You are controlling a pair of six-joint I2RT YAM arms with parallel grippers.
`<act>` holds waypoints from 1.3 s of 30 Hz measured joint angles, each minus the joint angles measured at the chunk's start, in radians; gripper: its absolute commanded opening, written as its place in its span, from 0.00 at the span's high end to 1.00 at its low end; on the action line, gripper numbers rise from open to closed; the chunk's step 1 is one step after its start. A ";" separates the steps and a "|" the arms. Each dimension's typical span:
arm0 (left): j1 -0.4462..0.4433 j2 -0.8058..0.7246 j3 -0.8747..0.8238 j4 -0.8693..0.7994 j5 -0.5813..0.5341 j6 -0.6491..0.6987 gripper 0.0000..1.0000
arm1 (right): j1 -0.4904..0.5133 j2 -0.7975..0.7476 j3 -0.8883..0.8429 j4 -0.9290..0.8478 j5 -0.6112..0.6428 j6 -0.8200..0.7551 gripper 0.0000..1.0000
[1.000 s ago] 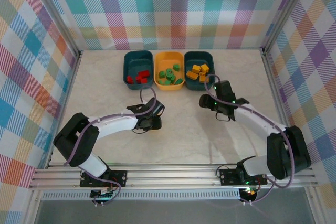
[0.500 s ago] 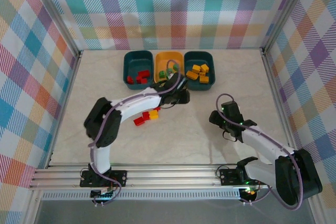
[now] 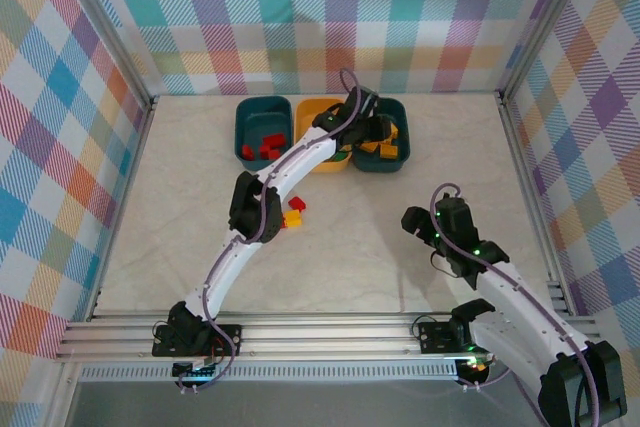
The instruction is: Sort the legos into containers by color
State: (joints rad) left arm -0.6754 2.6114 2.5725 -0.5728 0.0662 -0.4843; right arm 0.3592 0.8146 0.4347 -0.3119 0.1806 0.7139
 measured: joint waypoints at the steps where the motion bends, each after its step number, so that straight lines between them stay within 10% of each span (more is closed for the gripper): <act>1: 0.006 0.006 0.001 -0.010 0.006 0.002 0.49 | 0.000 -0.001 0.004 -0.003 -0.006 -0.002 0.13; 13: 0.019 -0.043 -0.035 -0.023 0.171 0.050 0.28 | 0.039 0.080 0.128 -0.017 -0.077 -0.050 0.19; 20: 0.054 -0.650 -0.768 0.169 0.080 0.000 0.10 | 0.318 0.448 0.337 0.049 -0.058 -0.112 0.21; 29: 0.354 -1.259 -1.694 0.325 -0.133 -0.261 0.03 | 0.560 1.018 0.826 0.038 -0.077 -0.244 0.19; 39: 0.390 -1.435 -1.921 0.241 -0.144 -0.289 0.02 | 0.571 1.238 1.014 -0.051 -0.058 -0.243 0.27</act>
State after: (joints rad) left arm -0.2852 1.1767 0.6510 -0.3321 -0.0780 -0.7734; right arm 0.9298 2.0525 1.4483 -0.3626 0.1223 0.4713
